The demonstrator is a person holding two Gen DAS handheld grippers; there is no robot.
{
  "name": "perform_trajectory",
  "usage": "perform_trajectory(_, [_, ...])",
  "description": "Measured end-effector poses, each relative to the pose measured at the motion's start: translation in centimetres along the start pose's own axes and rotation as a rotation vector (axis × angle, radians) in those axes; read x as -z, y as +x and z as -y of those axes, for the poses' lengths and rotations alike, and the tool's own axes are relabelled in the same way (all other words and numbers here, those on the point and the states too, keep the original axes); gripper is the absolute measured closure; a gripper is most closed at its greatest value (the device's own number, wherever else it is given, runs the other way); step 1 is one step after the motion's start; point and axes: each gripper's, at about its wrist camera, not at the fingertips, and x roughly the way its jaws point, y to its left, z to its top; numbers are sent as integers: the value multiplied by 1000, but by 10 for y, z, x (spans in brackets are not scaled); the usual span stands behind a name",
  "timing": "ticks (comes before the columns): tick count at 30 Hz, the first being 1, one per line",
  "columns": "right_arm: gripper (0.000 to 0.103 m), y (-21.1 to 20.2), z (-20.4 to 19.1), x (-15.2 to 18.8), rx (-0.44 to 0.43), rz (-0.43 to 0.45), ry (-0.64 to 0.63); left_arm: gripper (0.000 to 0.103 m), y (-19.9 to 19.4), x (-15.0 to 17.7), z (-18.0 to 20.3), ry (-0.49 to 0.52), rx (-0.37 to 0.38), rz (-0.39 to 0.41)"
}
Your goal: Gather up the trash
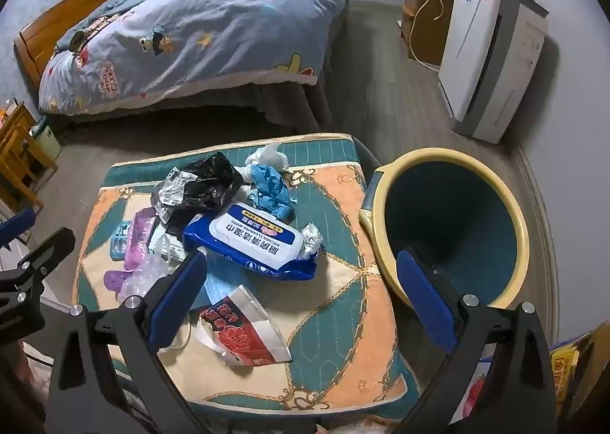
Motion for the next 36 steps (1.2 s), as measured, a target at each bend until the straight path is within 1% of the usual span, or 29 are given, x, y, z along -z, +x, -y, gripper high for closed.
perform_trajectory(3, [6, -1, 0, 1, 0, -7, 6, 5, -1, 0, 3, -1, -5, 11])
perform_trajectory(4, [6, -2, 1, 1, 0, -7, 7, 5, -1, 0, -2, -18, 25, 3])
perform_trajectory(12, [6, 4, 1, -2, 16, -9, -3, 5, -4, 1, -8, -32, 24, 24])
perform_trajectory(20, [6, 1, 1, 2, 34, -11, -4, 5, -5, 2, -7, -27, 20, 26])
perform_trajectory(36, [6, 3, 1, 2, 35, -19, -6, 5, -6, 2, -6, -26, 19, 26])
